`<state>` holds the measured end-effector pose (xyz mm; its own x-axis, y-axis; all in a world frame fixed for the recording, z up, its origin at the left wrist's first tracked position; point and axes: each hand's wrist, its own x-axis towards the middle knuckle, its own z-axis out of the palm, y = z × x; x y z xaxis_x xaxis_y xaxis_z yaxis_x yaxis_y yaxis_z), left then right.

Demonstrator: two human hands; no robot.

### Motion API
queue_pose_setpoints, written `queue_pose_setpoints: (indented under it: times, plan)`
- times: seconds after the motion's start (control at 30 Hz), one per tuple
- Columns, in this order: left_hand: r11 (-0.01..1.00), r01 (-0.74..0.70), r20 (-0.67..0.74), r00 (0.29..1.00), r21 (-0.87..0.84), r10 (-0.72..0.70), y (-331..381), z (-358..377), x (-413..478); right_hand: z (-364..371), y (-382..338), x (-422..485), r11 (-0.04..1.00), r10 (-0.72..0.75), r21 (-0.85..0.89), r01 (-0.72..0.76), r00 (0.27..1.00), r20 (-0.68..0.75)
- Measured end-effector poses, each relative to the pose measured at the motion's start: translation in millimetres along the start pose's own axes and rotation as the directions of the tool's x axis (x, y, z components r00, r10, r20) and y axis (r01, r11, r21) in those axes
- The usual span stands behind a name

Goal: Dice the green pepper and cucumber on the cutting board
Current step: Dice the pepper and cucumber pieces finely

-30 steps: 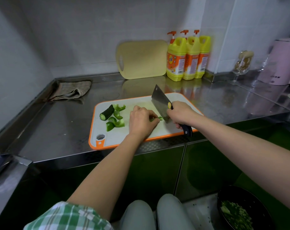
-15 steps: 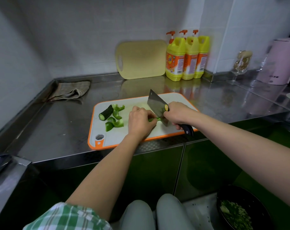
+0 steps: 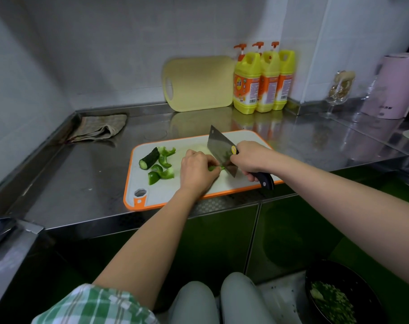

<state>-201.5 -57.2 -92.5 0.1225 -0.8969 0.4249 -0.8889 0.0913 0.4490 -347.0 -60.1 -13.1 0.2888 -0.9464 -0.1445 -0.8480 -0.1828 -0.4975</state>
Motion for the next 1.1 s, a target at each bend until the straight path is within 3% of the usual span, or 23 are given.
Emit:
queue_pose_setpoints:
  times: [0.23,0.43,0.7,1.1]
  plan:
    - [1.000,-0.013,-0.008,1.000,0.002,0.013,0,-1,0,10,-4,6,0.999,0.019,-0.042,-0.021,0.999,-0.039]
    - [1.000,-0.008,-0.016,1.000,0.002,0.008,0,-2,-2,15,6,12,0.994,-0.007,0.107,0.021,0.992,-0.127]
    - [0.996,0.089,0.000,0.996,-0.014,-0.089,-8,7,3,-1,8,2,0.992,-0.015,0.126,0.016,1.000,-0.013]
    - [0.996,0.089,-0.013,0.996,-0.013,-0.089,-9,7,3,2,5,-1,1.000,-0.027,0.004,0.027,1.000,0.002]
